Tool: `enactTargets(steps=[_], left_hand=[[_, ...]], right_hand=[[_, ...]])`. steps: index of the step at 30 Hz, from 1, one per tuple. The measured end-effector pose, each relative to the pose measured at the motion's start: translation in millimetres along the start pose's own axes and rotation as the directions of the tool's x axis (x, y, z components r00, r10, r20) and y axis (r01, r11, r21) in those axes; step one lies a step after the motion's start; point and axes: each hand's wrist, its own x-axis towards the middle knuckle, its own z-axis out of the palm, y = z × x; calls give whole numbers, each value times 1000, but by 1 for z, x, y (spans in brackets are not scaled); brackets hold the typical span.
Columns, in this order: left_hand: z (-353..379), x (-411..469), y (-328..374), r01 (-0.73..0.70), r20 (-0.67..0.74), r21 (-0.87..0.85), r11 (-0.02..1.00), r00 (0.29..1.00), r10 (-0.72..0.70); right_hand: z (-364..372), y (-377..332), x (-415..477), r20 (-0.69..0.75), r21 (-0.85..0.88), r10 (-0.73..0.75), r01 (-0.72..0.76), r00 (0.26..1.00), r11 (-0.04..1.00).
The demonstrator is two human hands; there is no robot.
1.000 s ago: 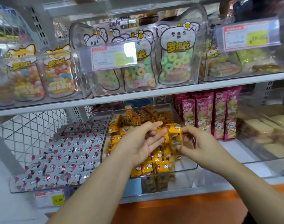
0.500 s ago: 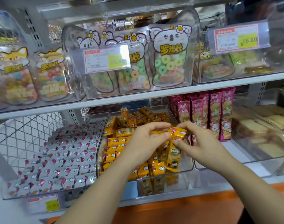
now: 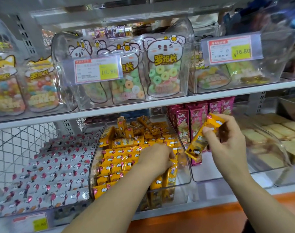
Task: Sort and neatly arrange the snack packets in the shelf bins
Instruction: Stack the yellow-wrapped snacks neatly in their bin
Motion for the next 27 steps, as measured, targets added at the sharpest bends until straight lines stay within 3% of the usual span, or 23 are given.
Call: enactTargets(steps=[2,6,13,19,24,27], left_hand=[[2,3,0,-14,7,82,997,1000,13],[6,7,-2,-44,57,192,980,998,33],[9,10,-2,-73,138,236,969,990,41],[6,11,3,-97,333,330,939,943,-20],[9,14,9,-20,427,260,965,899,-97],[15,15,12,55,388,219,974,911,-139]], right_hand=[[-3,5,0,-34,-40,7,-9,999,999],[-2,12,-1,80,-48,139,-135,987,990],[0,15,-1,162,-84,224,-213,961,973],[0,15,-2,209,-88,235,-221,949,971],[1,14,-2,242,-90,250,-234,938,968],[1,13,-2,255,-75,257,-246,932,966]])
